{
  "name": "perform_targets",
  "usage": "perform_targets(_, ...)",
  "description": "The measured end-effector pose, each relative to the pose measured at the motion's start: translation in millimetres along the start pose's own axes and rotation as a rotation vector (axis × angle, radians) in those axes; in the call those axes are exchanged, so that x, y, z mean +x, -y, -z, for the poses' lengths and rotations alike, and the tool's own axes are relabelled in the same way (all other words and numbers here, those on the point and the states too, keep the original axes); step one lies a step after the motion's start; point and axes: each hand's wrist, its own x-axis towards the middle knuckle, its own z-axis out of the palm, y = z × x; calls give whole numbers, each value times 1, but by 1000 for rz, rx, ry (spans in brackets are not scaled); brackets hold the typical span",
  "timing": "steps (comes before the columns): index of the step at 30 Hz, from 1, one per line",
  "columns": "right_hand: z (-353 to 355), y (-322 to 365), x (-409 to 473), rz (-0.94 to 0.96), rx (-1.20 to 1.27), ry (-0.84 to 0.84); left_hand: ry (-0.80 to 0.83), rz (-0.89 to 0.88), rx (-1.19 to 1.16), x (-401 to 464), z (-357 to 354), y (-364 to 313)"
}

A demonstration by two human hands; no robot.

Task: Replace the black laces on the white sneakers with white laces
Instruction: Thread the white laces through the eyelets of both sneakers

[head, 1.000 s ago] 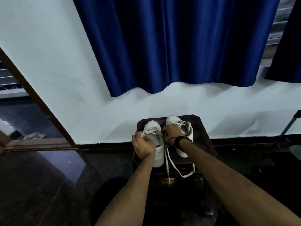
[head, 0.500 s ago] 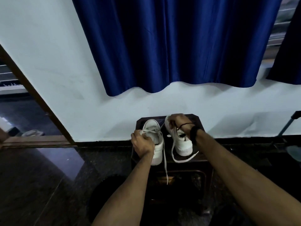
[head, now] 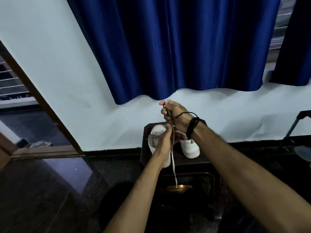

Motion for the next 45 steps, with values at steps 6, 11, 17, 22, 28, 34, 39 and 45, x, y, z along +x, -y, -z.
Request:
perform_targets(6, 29, -20, -12, -114, -502, -70, 106, 193, 373, -2, 61, 3)
perform_targets(11, 39, -58, -13, 7, -1642, 52, -13, 85, 823, 11, 87, 1)
perform_targets(17, 14, -79, -12, -34, -540, 507, -111, 122, 889, 28, 97, -12)
perform_targets(22, 23, -102, 21, 98, -712, 117, -286, 227, 599, 38, 120, -11)
perform_targets(28, 17, -110, 25, 179, -999, -324, -374, 210, 635, 41, 117, 36)
perform_targets(34, -4, -130, 24, 211, -1170, -355, -507, 364, 130, 37, 123, 40)
perform_targets(39, -18, -140, 25, 233, -1177, -402, -467, 426, -102, 33, 128, 44)
perform_targets(45, -29, -143, 27, 211, -1308, -451, -418, 401, -176, 32, 130, 51)
